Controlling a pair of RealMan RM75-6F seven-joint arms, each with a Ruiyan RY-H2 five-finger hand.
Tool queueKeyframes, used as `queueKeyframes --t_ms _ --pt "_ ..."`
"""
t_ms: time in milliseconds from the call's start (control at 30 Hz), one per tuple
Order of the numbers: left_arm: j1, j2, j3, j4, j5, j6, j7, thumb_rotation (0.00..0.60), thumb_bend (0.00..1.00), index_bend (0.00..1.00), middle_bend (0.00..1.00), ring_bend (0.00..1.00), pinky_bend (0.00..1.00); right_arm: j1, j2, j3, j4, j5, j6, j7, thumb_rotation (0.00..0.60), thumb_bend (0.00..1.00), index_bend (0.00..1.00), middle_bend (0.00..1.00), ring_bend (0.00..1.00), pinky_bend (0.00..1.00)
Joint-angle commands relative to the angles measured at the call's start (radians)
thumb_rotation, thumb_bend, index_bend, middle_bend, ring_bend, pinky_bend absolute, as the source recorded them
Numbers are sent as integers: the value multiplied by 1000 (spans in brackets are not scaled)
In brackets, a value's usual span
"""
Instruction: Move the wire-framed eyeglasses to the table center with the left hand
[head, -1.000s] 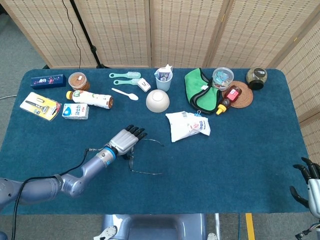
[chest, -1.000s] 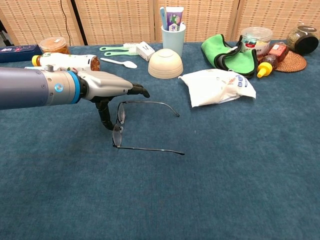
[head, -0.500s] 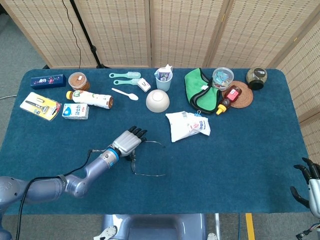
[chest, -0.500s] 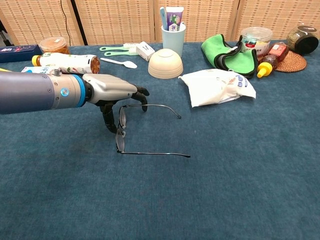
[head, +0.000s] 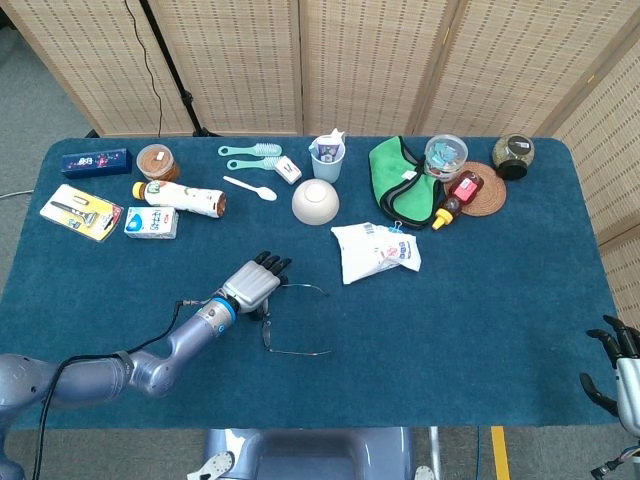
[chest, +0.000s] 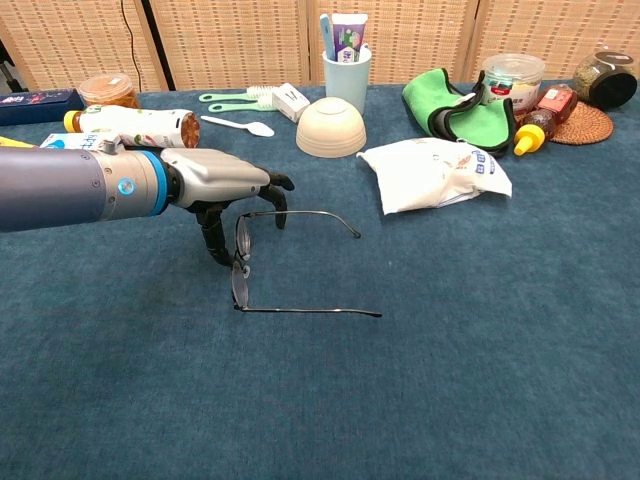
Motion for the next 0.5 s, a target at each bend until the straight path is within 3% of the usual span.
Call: queueKeyframes --t_ms 33,500 --pt "1 10 2 -21 4 11 7 556 201 56 0 0 0 0 0 0 0 0 0 0 600 304 286 150 190 243" --pt "7 25 13 -112 -50 85 78 556 201 113 0 0 0 -4 0 -3 6 -4 4 12 600 305 286 150 190 245"
